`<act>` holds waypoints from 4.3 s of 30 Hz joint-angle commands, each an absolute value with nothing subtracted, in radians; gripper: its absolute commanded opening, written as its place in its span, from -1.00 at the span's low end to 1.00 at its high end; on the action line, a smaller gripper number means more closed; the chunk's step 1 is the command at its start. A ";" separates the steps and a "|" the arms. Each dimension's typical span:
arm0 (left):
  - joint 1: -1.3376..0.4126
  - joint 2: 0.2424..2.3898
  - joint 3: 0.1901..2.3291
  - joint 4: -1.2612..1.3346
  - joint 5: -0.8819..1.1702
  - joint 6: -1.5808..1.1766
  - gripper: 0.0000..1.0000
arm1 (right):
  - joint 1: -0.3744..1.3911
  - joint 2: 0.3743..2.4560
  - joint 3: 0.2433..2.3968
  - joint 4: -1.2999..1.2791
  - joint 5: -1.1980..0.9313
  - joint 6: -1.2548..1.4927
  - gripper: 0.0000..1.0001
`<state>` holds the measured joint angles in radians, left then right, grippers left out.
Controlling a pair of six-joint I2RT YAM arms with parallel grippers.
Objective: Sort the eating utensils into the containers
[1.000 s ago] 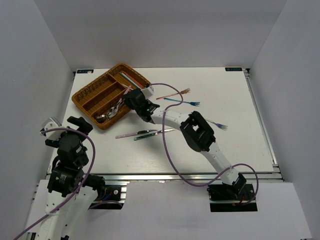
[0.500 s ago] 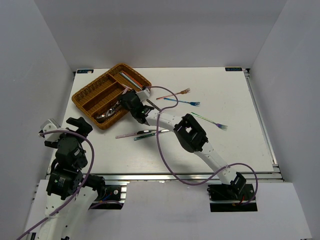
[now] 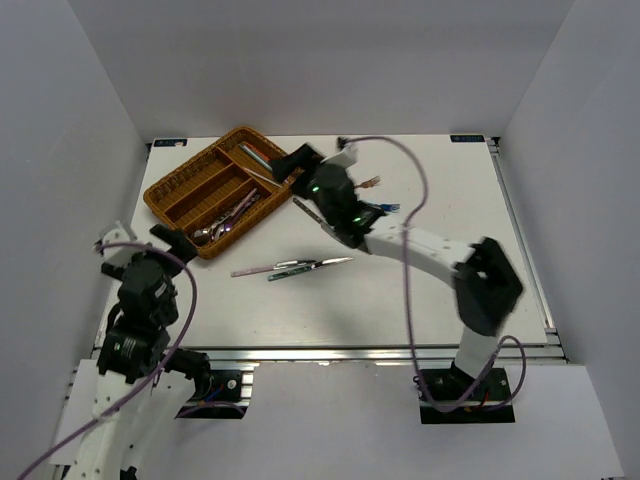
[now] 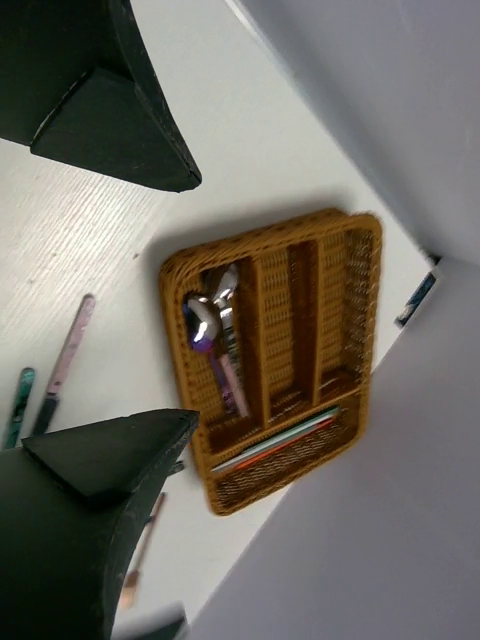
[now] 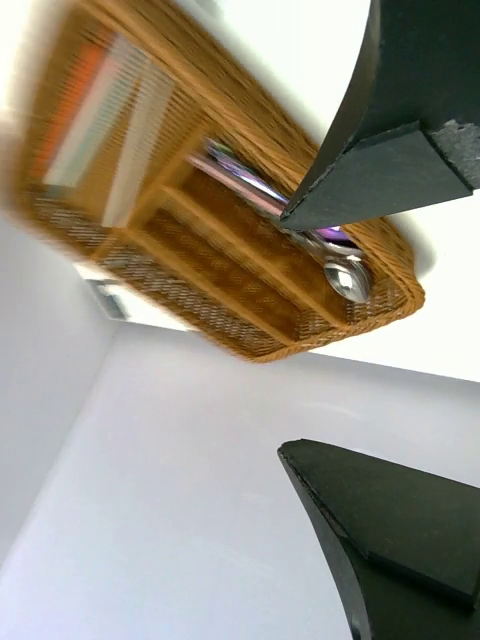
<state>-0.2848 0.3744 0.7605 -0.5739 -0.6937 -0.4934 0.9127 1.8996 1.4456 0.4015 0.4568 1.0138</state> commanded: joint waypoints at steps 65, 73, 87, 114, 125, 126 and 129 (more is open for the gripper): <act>-0.747 2.237 1.769 -0.532 -0.607 -1.149 -1.00 | 0.462 0.609 0.598 -0.295 0.374 0.494 0.79; -0.752 1.927 1.660 -0.296 -0.574 -0.877 -1.00 | 0.462 0.611 0.614 -0.304 0.388 0.491 0.79; -0.321 1.548 1.390 -0.098 -0.108 0.294 -1.00 | 0.462 0.561 0.611 -0.318 0.350 0.494 0.79; -0.003 1.913 1.416 -0.061 0.337 0.663 -0.92 | 0.460 0.492 0.607 -0.308 0.268 0.489 0.79; 0.061 1.938 1.419 -0.020 0.362 0.583 0.96 | 0.462 0.518 0.618 -0.290 0.245 0.497 0.79; 0.063 1.927 1.408 -0.009 0.354 0.562 0.96 | 0.462 0.523 0.620 -0.287 0.244 0.497 0.79; 0.067 1.850 1.373 0.052 0.354 0.505 0.96 | 0.462 0.532 0.624 -0.281 0.245 0.499 0.79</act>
